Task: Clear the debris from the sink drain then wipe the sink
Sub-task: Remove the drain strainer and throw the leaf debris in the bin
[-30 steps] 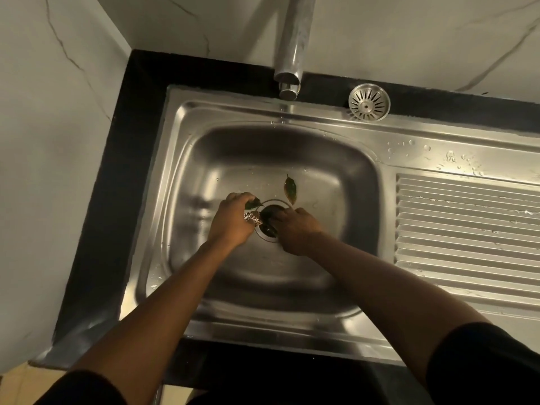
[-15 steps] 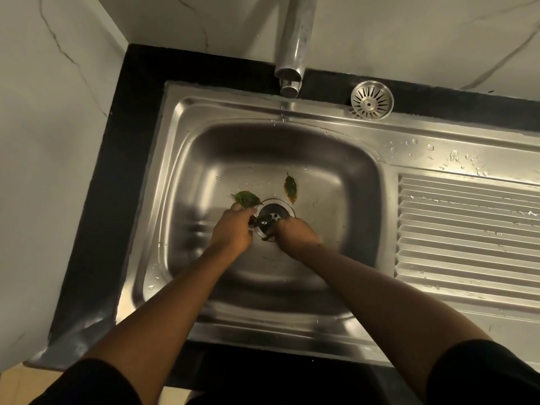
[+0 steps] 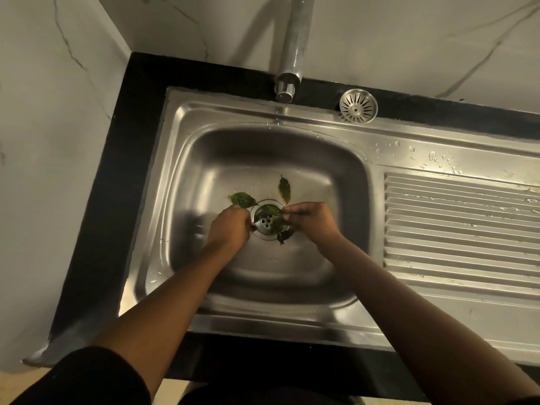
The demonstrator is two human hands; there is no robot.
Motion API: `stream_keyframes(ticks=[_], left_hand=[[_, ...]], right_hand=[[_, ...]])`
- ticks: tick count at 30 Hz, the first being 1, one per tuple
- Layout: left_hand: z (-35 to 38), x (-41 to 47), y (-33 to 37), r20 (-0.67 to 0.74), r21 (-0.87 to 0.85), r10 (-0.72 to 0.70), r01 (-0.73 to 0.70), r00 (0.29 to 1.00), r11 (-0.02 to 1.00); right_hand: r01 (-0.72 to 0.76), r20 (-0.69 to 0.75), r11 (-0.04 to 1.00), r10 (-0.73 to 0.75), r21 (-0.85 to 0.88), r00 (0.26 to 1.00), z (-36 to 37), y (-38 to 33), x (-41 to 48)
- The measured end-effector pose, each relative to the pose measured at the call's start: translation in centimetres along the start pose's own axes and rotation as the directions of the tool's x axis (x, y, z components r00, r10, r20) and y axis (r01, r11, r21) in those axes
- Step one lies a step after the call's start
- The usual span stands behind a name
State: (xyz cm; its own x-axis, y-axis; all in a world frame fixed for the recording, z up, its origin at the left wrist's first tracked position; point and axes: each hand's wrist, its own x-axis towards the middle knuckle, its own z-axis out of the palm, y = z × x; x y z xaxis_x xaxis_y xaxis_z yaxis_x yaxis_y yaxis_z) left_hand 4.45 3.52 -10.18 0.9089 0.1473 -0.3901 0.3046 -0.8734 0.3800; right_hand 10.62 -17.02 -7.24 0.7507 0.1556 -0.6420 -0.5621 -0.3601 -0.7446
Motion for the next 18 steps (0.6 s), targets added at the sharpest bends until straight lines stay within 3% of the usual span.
stream_keyframes(ticks=[4,9,12,14,18], left_hand=[[-2.3,-1.5,0.6,-0.088,-0.201,-0.070,0.051,0.994,0.978],[-5.3,-5.1,0.5,-0.190,-0.507,-0.178,0.059,0.966,0.860],[-6.7,-7.7,0.7,-0.161,-0.688,-0.240,0.066,0.957,0.723],[-7.3,-9.9,1.2,-0.115,-0.821,-0.292,0.075,0.949,0.566],[-7.7,-14.6,2.1,-0.108,-0.929,-0.334,0.025,0.937,0.370]], right_hand=[[-0.014,0.017,0.984,0.011,0.179,1.000,-0.6,-0.4,-2.7],[-0.001,0.034,0.918,-0.014,0.397,0.999,-0.6,-0.8,-6.4],[-0.008,0.050,0.858,-0.021,0.513,0.999,-0.8,-1.0,-8.5],[-0.021,0.063,0.843,-0.015,0.538,0.998,-1.0,-1.1,-9.9],[-0.065,0.145,0.812,-0.024,0.579,0.989,-1.1,-1.2,-12.1]])
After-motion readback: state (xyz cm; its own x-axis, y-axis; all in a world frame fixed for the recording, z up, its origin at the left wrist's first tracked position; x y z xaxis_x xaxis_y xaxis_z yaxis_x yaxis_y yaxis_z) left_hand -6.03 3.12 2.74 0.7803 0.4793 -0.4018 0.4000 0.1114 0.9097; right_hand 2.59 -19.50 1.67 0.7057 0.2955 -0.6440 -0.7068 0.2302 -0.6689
